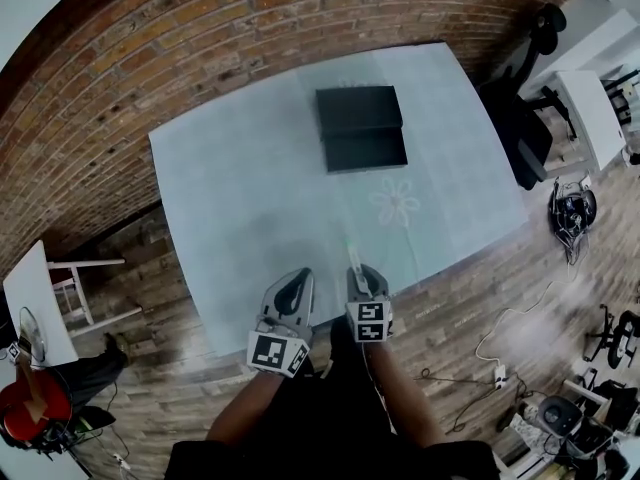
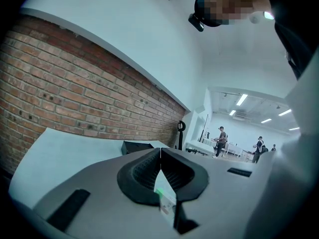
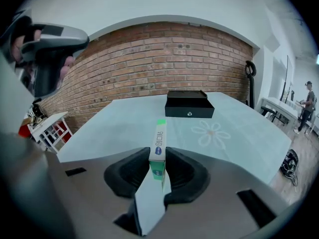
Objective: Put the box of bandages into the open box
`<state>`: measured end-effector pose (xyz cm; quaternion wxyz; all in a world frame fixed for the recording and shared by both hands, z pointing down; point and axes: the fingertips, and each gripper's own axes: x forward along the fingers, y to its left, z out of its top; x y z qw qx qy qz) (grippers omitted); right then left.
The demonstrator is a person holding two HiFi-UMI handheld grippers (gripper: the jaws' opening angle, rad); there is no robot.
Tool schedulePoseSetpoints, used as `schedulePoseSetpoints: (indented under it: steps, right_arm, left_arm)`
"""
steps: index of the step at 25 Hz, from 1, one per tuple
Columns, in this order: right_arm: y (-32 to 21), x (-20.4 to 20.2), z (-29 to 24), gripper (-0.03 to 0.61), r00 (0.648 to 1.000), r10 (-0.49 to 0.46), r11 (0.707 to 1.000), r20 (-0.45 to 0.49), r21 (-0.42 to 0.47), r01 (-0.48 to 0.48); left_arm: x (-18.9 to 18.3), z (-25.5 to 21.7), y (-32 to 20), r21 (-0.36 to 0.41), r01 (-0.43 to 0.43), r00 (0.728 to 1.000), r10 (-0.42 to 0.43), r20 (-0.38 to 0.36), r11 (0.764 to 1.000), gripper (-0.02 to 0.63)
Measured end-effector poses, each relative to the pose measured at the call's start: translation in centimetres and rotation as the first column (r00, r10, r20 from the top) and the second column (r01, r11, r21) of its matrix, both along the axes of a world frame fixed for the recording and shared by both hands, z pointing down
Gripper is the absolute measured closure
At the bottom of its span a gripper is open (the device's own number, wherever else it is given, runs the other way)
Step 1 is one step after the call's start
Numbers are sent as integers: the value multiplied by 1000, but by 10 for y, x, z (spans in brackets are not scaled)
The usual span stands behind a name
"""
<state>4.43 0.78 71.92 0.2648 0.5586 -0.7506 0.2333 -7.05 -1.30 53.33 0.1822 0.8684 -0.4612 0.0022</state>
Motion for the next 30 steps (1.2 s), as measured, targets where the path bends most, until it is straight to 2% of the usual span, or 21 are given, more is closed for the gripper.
schedulePoseSetpoints:
  steps: [4,11,15,20,25,30]
  right_arm:
    - [-3,18,-20,471,1000,-7,1000,10,30,6]
    - [-9,65,-50,471,998,-37,997,45,69,34]
    - [-9,87,-73,471,995,-84,992,52,100,79]
    - [-13,106,-106,471,985,-163,976,60,153,152]
    - [-16,120,-128,471,973,-216,962,79,188,198]
    - [-17,125,-144,471,970,-213,962,114,198,188]
  left_arm:
    - [16,-2,-6,3,-1,1000,1,0,1000,582]
    - [66,-16,-9,30,14,1000,-15,10,999,582]
    - [93,-28,-4,54,37,999,-39,30,998,582]
    - [118,-44,-4,79,105,994,-108,34,991,581]
    - [133,-51,0,102,132,988,-140,70,986,581]
    - [134,-50,3,96,126,986,-136,101,987,581]
